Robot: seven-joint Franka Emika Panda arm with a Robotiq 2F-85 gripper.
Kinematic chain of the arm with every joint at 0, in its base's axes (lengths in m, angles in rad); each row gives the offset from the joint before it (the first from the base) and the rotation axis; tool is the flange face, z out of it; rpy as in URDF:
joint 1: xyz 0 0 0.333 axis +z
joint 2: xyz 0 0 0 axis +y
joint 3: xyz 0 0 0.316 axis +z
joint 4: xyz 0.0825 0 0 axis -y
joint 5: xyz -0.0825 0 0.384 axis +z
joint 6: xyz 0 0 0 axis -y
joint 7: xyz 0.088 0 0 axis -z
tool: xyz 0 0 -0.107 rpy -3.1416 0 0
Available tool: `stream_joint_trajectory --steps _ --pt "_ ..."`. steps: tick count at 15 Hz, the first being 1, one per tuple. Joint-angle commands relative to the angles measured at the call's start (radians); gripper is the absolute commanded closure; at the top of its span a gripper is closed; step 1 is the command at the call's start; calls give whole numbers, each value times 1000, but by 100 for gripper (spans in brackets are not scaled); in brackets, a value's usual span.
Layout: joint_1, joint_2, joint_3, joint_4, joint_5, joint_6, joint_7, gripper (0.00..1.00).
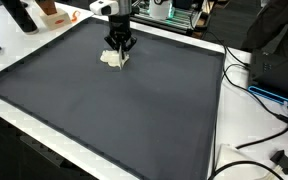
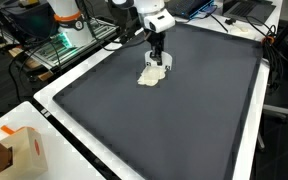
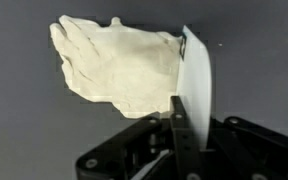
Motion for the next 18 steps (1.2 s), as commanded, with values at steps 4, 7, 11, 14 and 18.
stream_joint_trajectory --steps 4,7,11,14,18 --pt "-6 -111 -13 -177 -28 22 -6 99" --pt "-27 -136 -1 -217 4 16 -74 99" --pt "-20 -139 -36 -229 -43 -29 -106 99" --pt "-19 -166 -35 -246 -37 -20 -136 99" --pt "-20 -226 -24 -302 -5 41 -197 99"
